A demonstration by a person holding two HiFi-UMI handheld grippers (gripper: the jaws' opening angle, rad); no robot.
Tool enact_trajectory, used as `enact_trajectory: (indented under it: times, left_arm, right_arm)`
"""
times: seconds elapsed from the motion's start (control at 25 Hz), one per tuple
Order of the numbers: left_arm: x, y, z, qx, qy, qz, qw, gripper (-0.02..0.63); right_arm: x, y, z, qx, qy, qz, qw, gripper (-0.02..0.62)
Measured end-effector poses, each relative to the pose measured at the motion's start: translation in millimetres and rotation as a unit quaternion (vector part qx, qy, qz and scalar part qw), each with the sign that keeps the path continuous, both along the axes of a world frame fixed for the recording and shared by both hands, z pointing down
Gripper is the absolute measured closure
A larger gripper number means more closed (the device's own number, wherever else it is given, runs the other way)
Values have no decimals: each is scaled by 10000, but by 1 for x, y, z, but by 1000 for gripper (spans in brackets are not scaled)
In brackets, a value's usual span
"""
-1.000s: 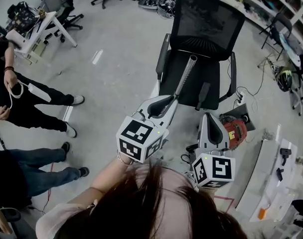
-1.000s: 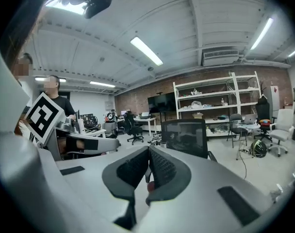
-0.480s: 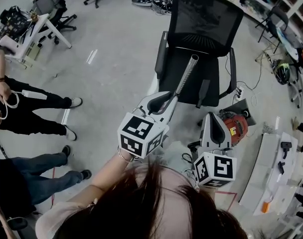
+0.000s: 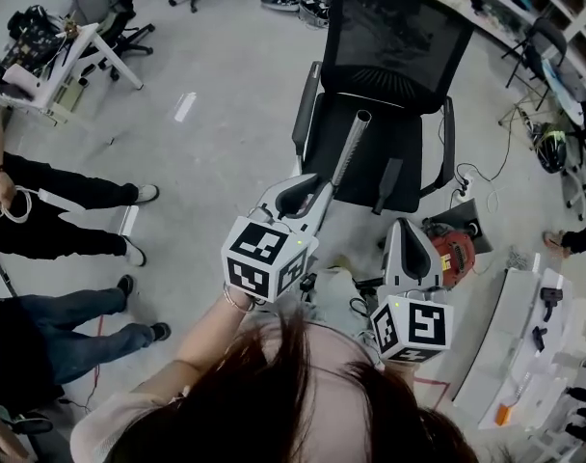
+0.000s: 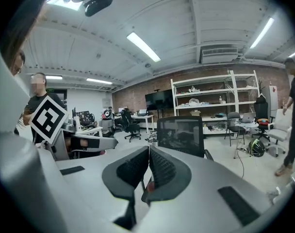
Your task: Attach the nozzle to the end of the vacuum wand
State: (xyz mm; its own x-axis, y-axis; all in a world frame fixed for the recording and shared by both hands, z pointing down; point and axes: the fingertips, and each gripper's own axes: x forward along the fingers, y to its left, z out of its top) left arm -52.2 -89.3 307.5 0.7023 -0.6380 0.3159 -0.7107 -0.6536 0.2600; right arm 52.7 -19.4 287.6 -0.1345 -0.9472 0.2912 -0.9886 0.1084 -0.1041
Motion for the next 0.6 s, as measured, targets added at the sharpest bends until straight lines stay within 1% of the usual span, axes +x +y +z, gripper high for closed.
enact_trajectory:
  times: [0.28, 0.6]
  left_arm:
    - [31, -22, 10, -18, -86, -436, 9990, 565]
    - [49, -48, 24, -61, -258, -792, 9965, 562]
  right_arm:
    - [40, -23, 10, -104, -42, -355, 9993, 572]
    - [63, -48, 22, -248, -15, -660, 9975, 572]
